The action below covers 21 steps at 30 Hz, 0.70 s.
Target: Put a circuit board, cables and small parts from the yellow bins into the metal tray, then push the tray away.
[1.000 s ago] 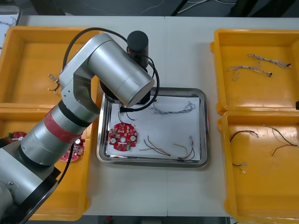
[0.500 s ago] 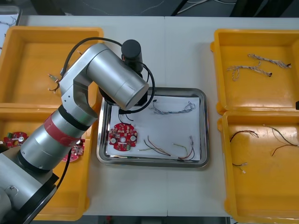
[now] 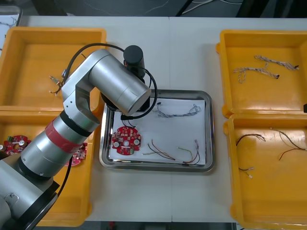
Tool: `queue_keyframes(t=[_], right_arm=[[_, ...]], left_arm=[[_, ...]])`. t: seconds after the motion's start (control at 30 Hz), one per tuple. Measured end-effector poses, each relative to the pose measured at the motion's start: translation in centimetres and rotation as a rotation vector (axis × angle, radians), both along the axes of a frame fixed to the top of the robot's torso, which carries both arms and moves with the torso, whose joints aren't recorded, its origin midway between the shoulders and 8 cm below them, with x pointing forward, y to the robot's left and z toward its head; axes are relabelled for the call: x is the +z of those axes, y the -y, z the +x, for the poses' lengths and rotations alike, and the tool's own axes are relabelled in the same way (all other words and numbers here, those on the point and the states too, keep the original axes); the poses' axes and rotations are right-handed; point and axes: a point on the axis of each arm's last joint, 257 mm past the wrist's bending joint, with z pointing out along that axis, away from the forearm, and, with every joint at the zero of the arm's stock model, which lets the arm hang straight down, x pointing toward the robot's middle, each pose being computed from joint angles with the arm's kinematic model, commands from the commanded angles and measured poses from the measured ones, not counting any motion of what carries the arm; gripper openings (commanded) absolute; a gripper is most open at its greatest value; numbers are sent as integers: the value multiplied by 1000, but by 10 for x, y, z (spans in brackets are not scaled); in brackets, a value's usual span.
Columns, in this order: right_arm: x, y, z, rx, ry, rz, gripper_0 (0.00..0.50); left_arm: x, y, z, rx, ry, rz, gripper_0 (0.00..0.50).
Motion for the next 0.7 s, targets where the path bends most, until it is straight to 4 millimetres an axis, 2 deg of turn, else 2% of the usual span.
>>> queue_keyframes(t=[0.7], right_arm=[[0,0,0,0,0,0,500]], left_arm=[[-13,0,-3,-3,-6,-17,0]])
